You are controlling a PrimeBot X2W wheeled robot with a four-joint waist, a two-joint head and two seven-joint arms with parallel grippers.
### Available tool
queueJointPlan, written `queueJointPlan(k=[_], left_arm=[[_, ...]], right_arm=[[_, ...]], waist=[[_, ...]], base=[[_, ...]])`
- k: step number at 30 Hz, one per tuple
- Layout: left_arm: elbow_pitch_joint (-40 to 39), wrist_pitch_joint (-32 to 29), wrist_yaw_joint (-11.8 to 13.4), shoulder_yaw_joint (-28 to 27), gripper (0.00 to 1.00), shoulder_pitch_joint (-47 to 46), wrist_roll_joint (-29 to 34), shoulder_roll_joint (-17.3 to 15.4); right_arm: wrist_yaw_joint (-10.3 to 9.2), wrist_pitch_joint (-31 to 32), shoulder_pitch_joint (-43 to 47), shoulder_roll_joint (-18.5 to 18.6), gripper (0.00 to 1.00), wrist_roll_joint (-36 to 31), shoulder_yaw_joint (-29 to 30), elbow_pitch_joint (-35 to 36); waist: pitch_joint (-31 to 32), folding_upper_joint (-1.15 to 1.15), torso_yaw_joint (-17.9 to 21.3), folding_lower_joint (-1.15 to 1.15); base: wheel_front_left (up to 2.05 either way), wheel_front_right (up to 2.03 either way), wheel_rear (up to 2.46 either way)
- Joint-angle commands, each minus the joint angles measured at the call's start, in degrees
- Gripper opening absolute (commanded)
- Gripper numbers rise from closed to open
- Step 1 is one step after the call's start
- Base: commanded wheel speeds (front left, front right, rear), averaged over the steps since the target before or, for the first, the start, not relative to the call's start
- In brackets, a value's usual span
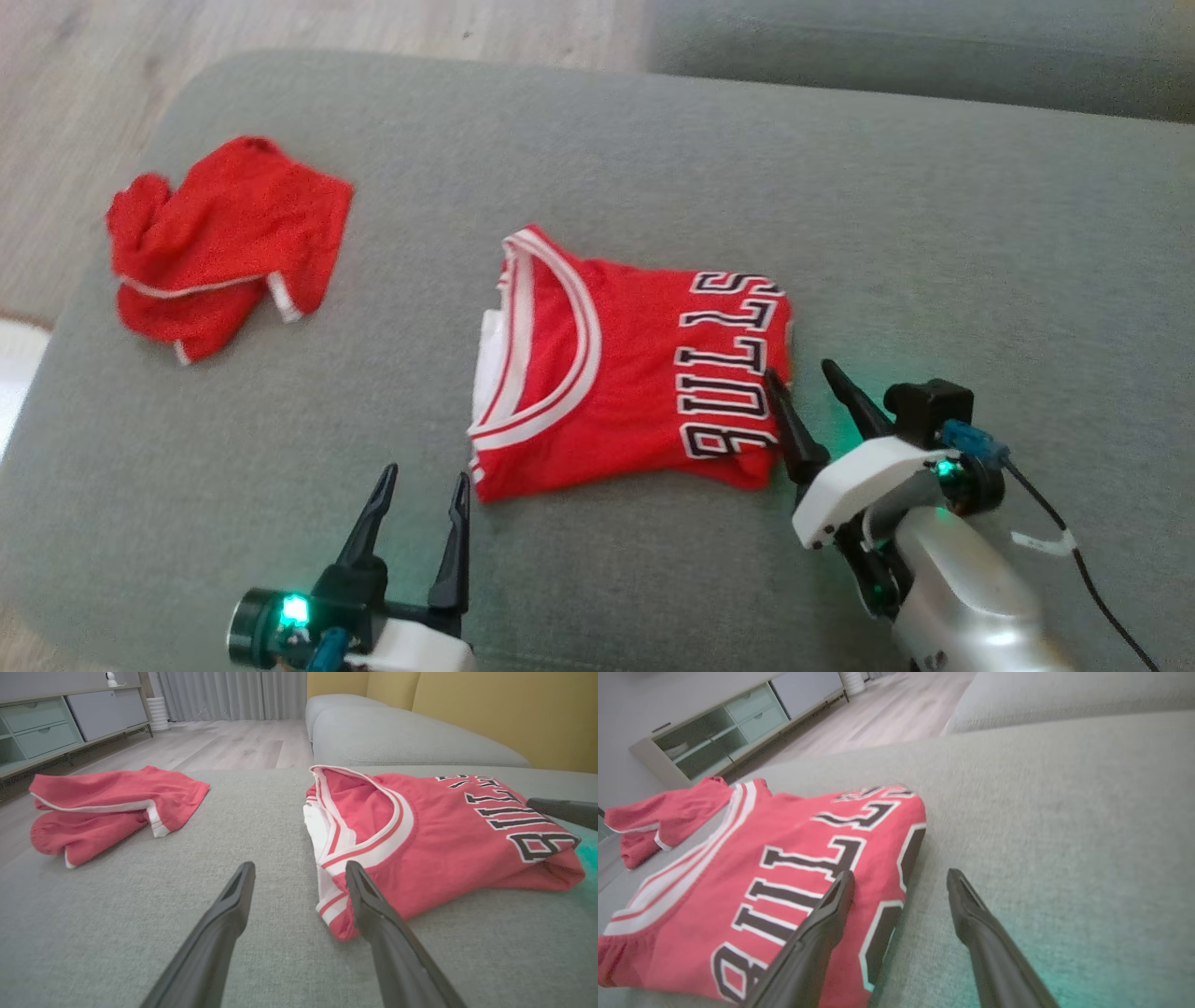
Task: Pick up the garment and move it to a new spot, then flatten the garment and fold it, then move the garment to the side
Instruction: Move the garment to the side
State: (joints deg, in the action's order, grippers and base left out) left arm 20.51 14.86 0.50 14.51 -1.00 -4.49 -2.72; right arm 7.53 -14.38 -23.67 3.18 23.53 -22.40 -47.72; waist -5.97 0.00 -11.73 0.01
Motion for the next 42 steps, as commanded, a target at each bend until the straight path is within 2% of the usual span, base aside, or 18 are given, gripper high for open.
queueJointPlan(k=[1,4,7,9,13,17,18,23,28,34,38,42], left_arm=[[-1.31,0.14,0.08,-1.30,1.00,-2.35,-0.38,-0.16],[-1.45,0.14,0.13,-1.15,1.00,-2.74,-0.57,-0.16],[-1.63,0.14,0.37,-1.11,1.00,-2.99,-0.76,-0.16],[-1.64,0.14,0.52,-1.30,1.00,-3.07,-0.86,-0.16],[-1.79,0.14,0.51,-1.74,1.00,-3.24,-1.15,-0.16],[-2.13,0.14,0.34,-2.37,1.00,-3.10,-1.07,-0.16],[-2.13,0.14,0.34,-2.37,1.00,-3.10,-1.07,-0.16],[-3.03,0.14,0.06,-2.79,1.00,-3.84,-0.95,-0.16],[-3.36,0.14,-0.22,-2.03,1.00,-5.90,-1.14,-0.16],[-3.11,0.14,-1.02,-1.10,1.00,-7.85,-0.71,-0.16],[-2.71,0.14,-1.55,-1.27,1.00,-8.13,0.05,-0.16],[-2.21,0.14,-2.27,-1.82,1.00,-8.17,1.06,-0.16]], right_arm=[[-0.04,-0.62,-2.43,-0.30,1.00,0.79,-1.08,-1.20],[-0.04,-0.62,-3.25,-0.30,1.00,4.49,-3.33,-4.75],[-0.04,-0.62,-3.77,-0.30,0.98,9.36,-7.39,-5.39],[-0.04,-0.62,-4.47,-0.30,0.00,11.63,-8.37,-5.25],[-0.04,-0.62,-5.89,-0.30,0.00,11.70,-6.66,-4.68],[-0.04,-0.62,-5.46,-0.30,0.00,9.94,-3.90,-2.66],[-0.04,-0.62,-5.46,-0.30,0.00,9.94,-3.90,-2.66],[-0.04,-0.62,-4.68,-0.30,0.00,6.92,-1.07,0.19],[-0.04,-0.62,-3.98,-0.30,0.00,7.38,1.29,2.04],[-0.04,-0.62,-3.58,-0.30,0.00,7.35,1.64,3.70],[-0.04,-0.62,-3.25,-0.30,0.00,7.49,2.45,5.08],[-0.04,-0.62,-3.10,-0.30,0.00,6.78,3.22,5.86]], waist=[[-2.37,0.00,-3.01,-0.01],[-3.34,0.00,-4.05,-0.01],[-4.02,0.00,-4.21,-0.01],[-4.17,0.00,-3.79,-0.01],[-3.33,0.00,-0.42,-0.01],[-2.10,0.00,5.19,-0.01],[-2.10,0.00,5.19,-0.01],[-1.42,0.00,15.52,-0.01],[-2.31,0.00,25.95,-0.01],[-4.11,0.00,35.47,-0.01],[-5.19,0.00,39.20,-0.01],[-5.92,0.00,40.54,-0.01]], base=[[0.00,0.00,0.00],[0.00,0.00,0.00],[0.00,0.00,0.00],[0.00,0.00,0.00],[0.00,0.00,0.00],[0.00,0.00,0.00],[0.00,0.00,0.00],[0.00,0.00,0.00],[0.00,0.00,0.00],[0.00,0.00,0.00],[0.00,0.00,0.00],[0.00,0.00,0.00]])
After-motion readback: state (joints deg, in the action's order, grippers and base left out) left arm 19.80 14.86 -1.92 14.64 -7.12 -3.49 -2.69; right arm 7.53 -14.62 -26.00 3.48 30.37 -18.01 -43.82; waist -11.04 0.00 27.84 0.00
